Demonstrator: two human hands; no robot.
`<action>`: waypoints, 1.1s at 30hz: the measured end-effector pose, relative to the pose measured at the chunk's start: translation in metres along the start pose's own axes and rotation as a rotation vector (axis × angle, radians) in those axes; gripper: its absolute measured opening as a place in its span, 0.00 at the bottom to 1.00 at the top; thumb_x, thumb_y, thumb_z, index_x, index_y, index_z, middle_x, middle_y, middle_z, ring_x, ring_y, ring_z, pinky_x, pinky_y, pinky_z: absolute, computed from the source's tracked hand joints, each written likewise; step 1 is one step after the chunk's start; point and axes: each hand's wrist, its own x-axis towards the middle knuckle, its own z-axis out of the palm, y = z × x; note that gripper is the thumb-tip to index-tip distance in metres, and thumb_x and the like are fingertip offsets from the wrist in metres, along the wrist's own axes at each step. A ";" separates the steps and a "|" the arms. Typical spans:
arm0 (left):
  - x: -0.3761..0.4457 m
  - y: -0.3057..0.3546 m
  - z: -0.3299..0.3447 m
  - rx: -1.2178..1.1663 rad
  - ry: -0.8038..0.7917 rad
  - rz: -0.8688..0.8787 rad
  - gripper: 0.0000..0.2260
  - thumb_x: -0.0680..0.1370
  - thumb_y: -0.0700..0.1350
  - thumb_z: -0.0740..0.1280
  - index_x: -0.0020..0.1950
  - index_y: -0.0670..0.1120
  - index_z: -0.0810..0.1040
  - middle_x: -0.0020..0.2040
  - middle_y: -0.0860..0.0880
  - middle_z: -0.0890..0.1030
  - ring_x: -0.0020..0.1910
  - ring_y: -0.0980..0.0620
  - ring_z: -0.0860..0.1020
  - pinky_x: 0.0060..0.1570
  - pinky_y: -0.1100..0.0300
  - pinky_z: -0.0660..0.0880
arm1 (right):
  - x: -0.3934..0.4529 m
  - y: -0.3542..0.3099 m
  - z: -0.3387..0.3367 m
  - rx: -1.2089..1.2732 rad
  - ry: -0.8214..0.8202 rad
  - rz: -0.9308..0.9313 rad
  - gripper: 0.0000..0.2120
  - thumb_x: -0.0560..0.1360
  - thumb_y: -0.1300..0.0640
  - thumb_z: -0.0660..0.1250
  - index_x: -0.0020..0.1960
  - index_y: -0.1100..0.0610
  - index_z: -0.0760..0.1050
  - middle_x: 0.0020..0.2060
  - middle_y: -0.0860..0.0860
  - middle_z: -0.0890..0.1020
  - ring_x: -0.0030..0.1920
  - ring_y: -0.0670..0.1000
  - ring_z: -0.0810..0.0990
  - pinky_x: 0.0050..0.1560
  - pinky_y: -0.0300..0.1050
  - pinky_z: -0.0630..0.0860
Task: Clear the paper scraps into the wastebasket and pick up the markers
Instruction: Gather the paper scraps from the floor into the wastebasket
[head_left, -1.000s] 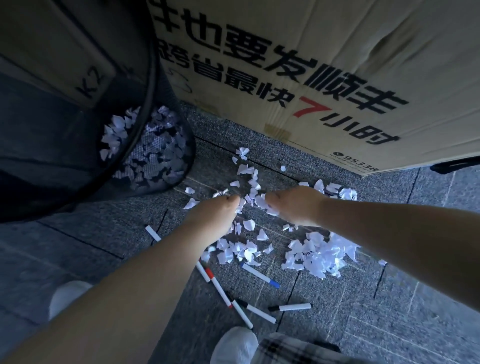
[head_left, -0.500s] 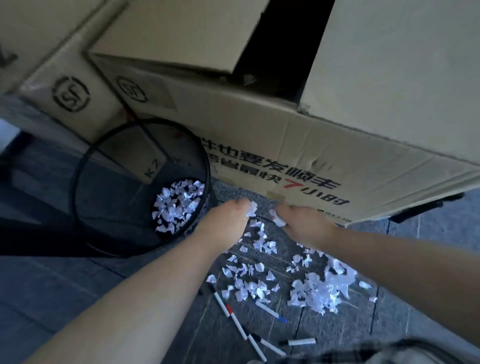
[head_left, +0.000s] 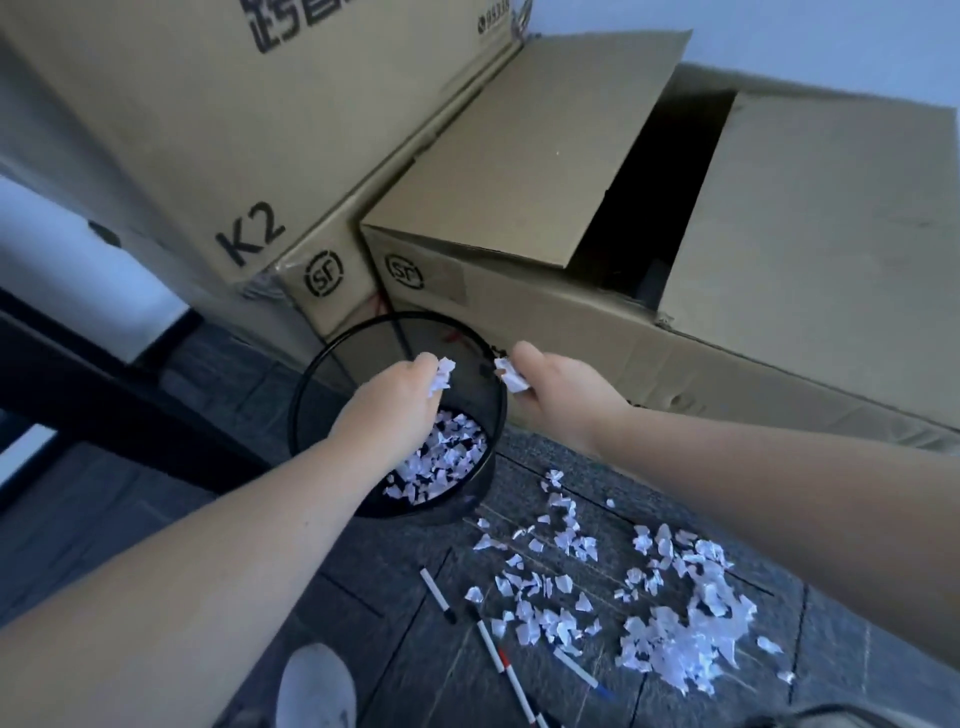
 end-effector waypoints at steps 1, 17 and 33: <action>-0.003 -0.010 0.000 0.004 0.008 -0.023 0.09 0.79 0.41 0.58 0.40 0.43 0.61 0.31 0.50 0.63 0.32 0.44 0.66 0.32 0.53 0.61 | 0.010 -0.008 0.003 0.007 0.006 -0.021 0.08 0.78 0.59 0.56 0.45 0.59 0.58 0.31 0.53 0.66 0.34 0.57 0.67 0.32 0.48 0.59; -0.008 -0.077 0.049 0.218 -0.268 -0.266 0.34 0.75 0.67 0.53 0.75 0.53 0.48 0.77 0.49 0.51 0.75 0.47 0.51 0.69 0.41 0.56 | 0.083 -0.022 0.078 -0.258 -0.132 -0.205 0.26 0.75 0.47 0.62 0.70 0.53 0.61 0.70 0.54 0.64 0.71 0.56 0.60 0.67 0.55 0.62; -0.003 -0.003 0.024 0.295 -0.169 -0.014 0.32 0.76 0.68 0.46 0.76 0.56 0.44 0.78 0.52 0.43 0.76 0.51 0.41 0.73 0.44 0.45 | -0.003 0.039 0.037 -0.278 -0.085 -0.129 0.30 0.77 0.39 0.54 0.75 0.46 0.49 0.76 0.49 0.50 0.75 0.51 0.50 0.73 0.54 0.47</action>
